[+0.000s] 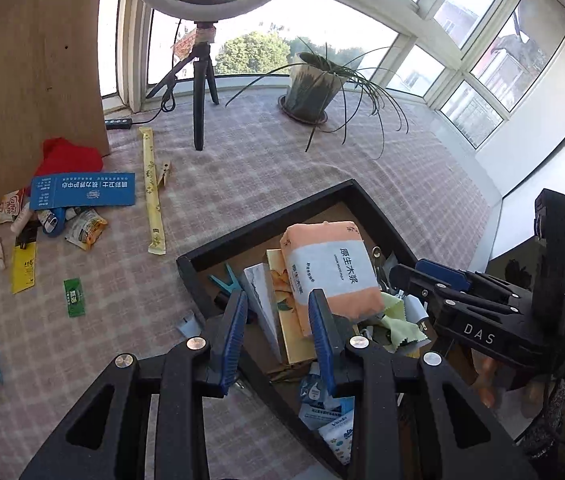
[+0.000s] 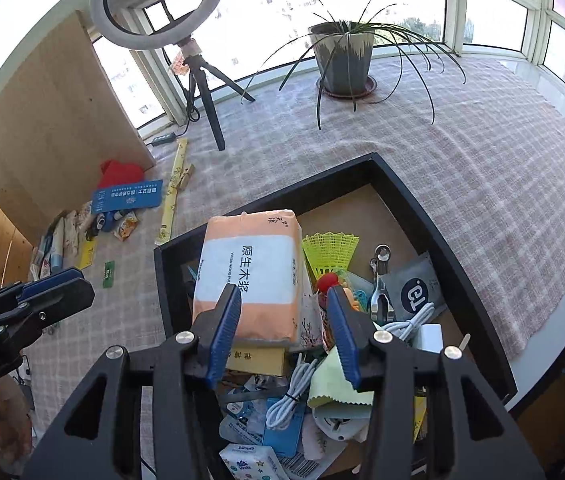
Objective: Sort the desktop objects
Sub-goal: 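Move both grippers back over the table toward the blue printed card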
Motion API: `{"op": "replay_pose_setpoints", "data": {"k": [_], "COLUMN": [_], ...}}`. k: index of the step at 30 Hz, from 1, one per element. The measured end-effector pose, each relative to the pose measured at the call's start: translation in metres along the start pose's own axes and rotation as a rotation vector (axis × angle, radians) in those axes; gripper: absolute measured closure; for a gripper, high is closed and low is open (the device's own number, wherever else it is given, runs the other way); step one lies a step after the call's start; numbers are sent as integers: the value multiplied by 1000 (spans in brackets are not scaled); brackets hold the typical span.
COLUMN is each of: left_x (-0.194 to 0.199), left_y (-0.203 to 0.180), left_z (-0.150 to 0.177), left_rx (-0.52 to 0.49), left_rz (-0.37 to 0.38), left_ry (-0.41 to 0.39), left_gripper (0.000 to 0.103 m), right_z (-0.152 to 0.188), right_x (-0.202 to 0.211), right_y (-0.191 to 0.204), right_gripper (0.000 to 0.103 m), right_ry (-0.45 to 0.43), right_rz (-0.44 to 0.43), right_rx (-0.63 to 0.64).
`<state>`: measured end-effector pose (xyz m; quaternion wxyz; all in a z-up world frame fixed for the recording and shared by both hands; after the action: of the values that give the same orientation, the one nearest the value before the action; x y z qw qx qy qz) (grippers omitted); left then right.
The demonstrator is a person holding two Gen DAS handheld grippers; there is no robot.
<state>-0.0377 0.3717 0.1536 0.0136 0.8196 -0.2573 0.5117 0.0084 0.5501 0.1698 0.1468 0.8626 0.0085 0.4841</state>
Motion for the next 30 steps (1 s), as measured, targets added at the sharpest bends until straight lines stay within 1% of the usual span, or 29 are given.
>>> {"op": "replay_pose_setpoints", "data": {"k": [3,5,9,12,15,18,21,26,30], "left_x": [0,0,1,0,-6,-18,-39,-81,-112], "left_y": [47,78,141,178,202,217,219,218,220], "left_z": [-3,-5,-10,-16,-22,-32,-42,-59,-72], "left_rx": [57,100,207,273,321,372,395,427,450], "left_rz": [-49,-80,-134,-154,-164,-153,-122,-82,-69], "left_ry": [7,8,10,8,2,3,20,62,87], "left_gripper": [73,73,73,73,73,73,73,73,73], "right_z": [-14,-26,-55,-80,-102,-120,-134,-149,-159], "right_x": [-15,-25,-49,-71,-101,-135,-173,-230,-266], "right_y": [34,59,102,127,151,170,184,200,206], "right_gripper": [57,50,48,47,47,47,47,47,47], "right_ry": [18,26,58,85,122,170,223,297,341], "right_rz": [-26,-35,-81,-122,-167,-206,-224,-222,-240], "right_rx": [85,148,251,283,301,309,311,322,303]}}
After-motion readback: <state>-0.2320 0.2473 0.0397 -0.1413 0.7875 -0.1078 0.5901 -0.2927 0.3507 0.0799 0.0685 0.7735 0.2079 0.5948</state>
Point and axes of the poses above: each gripper's, at about its wrist camera, not at the fingertips, and x roughly against the way its jaws point, y to its left, z to its underside, the point moved 4 cm from there along -x, roughly the way its jaws point, and after that the axes turned 5 degrees about -z, right-handed, at the moved point
